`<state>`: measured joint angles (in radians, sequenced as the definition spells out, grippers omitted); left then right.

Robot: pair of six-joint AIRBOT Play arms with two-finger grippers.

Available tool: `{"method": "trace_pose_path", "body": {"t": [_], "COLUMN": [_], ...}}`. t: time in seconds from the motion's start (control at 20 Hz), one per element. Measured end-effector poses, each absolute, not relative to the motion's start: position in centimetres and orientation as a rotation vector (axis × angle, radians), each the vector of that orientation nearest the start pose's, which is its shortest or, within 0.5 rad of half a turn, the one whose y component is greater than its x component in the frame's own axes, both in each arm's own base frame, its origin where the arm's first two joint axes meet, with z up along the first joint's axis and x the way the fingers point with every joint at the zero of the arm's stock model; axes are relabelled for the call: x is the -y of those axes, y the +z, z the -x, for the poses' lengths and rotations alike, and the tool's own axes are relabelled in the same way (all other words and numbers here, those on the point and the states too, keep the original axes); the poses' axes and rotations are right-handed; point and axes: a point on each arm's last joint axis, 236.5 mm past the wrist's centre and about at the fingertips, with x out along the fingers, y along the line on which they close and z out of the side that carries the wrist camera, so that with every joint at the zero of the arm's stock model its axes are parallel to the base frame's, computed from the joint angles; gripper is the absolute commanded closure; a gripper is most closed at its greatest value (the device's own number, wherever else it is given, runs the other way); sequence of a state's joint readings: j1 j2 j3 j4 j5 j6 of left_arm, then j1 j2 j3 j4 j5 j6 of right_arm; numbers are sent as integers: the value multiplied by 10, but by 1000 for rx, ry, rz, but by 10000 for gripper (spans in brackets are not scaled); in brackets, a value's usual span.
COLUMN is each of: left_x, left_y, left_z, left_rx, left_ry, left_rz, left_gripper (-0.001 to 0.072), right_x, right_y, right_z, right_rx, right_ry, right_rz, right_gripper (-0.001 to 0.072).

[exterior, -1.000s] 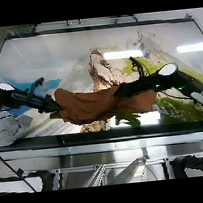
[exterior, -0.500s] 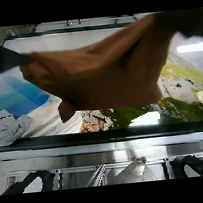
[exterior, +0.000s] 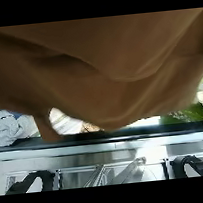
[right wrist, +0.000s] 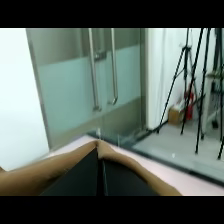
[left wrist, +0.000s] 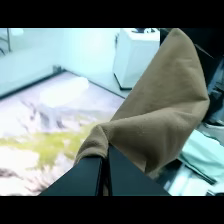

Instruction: Fold the shirts.

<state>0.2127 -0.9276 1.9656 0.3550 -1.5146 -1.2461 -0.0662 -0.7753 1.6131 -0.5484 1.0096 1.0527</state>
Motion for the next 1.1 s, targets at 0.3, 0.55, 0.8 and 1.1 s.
{"method": "trace_pose_path", "body": {"t": [0.3, 0.55, 0.8, 1.1], "left_x": [149, 106, 55, 19], "left_y": [347, 150, 31, 2], "left_z": [-318, -404, -451, -477], "left_rx": [-701, -1143, -1310, -1314], "left_ry": [-951, -811, -699, -656], "left_rz": [358, 541, 661, 647], "left_gripper": [677, 355, -12, -10], "right_x": [-184, -220, -213, -158], "right_y": [360, 177, 81, 54], "right_z": [-382, -479, -508, -448], "right_rx": [-350, -755, -942, -1194], "right_ry": [847, 861, 845, 836], "right_rz": [-250, -413, -588, -623], "right_gripper": [687, 177, 347, 348]}}
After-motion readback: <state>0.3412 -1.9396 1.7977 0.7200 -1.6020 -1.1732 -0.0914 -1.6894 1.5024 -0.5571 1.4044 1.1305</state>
